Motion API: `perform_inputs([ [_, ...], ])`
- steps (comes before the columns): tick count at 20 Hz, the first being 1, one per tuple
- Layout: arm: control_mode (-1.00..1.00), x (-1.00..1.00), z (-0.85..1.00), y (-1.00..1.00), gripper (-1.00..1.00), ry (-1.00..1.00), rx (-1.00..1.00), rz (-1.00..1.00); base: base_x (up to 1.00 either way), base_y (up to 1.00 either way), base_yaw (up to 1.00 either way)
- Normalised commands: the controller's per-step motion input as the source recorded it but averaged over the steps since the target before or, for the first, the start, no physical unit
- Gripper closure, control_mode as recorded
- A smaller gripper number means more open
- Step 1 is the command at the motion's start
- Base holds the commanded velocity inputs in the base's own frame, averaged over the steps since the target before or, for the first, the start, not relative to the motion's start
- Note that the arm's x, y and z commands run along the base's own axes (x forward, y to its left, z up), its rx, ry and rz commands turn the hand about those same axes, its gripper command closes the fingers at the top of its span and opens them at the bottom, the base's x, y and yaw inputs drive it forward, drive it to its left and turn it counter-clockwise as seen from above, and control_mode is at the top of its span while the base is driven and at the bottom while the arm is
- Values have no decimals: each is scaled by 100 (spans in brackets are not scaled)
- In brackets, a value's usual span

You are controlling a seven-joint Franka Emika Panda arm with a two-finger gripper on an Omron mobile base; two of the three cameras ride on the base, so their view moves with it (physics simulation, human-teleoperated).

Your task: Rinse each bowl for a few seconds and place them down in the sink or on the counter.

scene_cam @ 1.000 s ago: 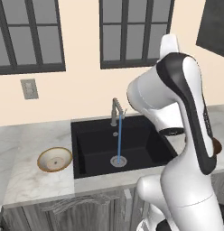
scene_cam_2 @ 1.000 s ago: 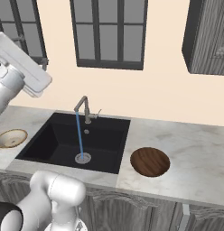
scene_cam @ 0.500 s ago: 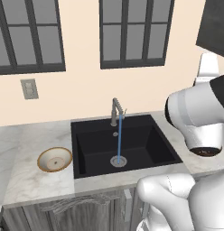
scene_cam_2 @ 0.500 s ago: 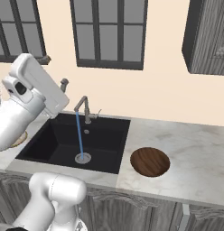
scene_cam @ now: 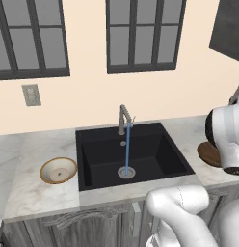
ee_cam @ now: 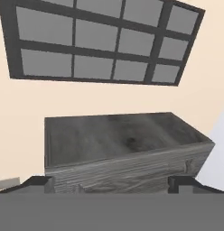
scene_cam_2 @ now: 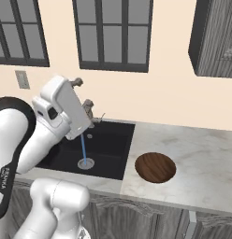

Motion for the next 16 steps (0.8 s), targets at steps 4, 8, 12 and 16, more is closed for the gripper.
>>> perform_inputs([
  [4,-100,-51,-9,0,-100,0,50,-24,0,0,0],
  [8,-100,-49,-8,0,-100,2,50,-23,0,0,0],
  [12,-100,-31,0,0,-100,18,49,-14,0,0,0],
  [16,-100,-1,22,-2,-100,29,26,-3,0,0,0],
])
